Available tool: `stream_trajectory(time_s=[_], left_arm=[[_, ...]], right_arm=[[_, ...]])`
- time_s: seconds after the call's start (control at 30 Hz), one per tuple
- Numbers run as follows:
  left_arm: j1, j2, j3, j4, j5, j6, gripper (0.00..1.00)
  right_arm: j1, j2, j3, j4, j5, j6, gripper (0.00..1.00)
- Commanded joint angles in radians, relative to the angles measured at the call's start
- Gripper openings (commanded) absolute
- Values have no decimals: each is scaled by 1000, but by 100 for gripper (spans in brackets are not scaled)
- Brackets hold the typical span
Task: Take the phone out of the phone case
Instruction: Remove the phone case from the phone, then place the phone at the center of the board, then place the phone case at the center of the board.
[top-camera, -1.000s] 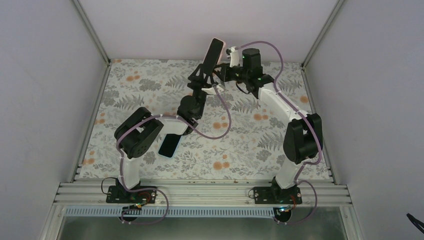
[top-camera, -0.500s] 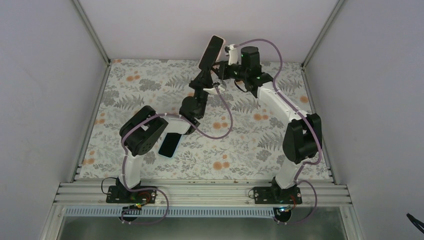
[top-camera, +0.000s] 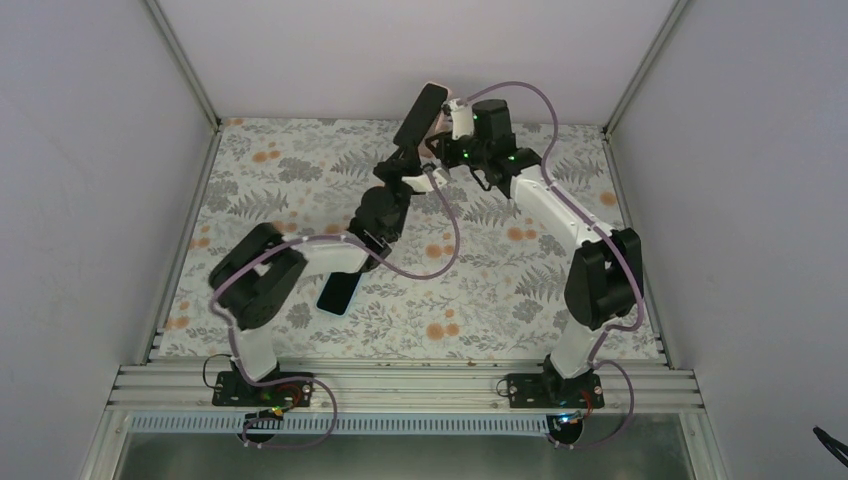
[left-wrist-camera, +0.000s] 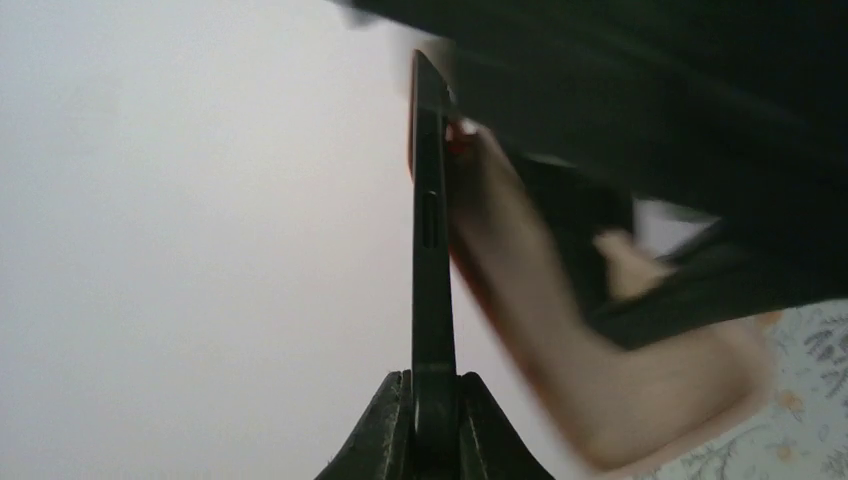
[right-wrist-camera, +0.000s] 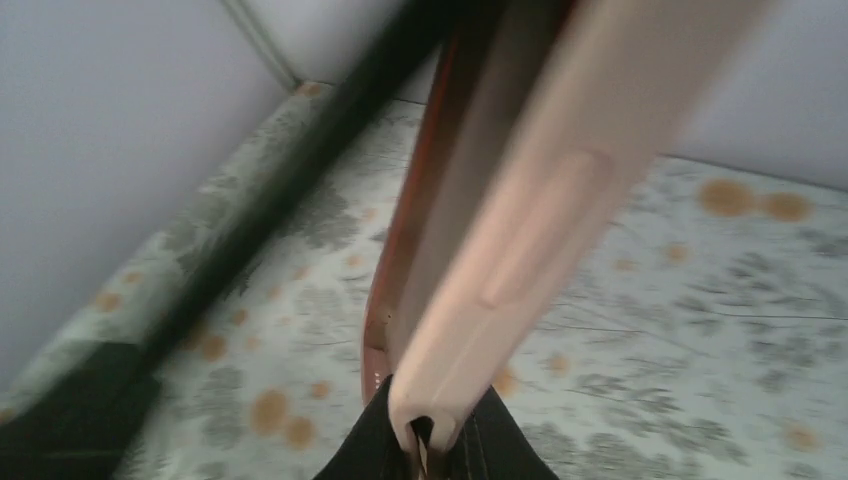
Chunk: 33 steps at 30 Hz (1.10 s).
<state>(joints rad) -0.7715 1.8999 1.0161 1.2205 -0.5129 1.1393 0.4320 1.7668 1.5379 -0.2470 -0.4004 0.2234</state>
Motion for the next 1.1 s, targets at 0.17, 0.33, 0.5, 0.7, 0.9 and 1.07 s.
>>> stream_trajectory(time_s=[0.17, 0.33, 0.5, 0.7, 0.9, 1.07], left_arm=[[-38, -382, -19, -508, -4, -208, 2], [-38, -518, -191, -513, -71, -113, 2], [-34, -677, -402, -504, -114, -19, 2], [40, -857, -721, -358, -191, 191, 2], [167, -1010, -858, -500, -204, 188, 2], [269, -1029, -970, -448, -184, 232, 2]], right_arm=[[-93, -7, -35, -22, 248, -255, 3], [-161, -32, -58, -98, 170, -253, 3], [-225, -24, -64, -216, 27, -297, 3], [-243, 82, -26, -643, -212, -558, 3], [-251, 34, -249, -731, -243, -667, 3], [-285, 22, -344, -712, -252, -680, 3]])
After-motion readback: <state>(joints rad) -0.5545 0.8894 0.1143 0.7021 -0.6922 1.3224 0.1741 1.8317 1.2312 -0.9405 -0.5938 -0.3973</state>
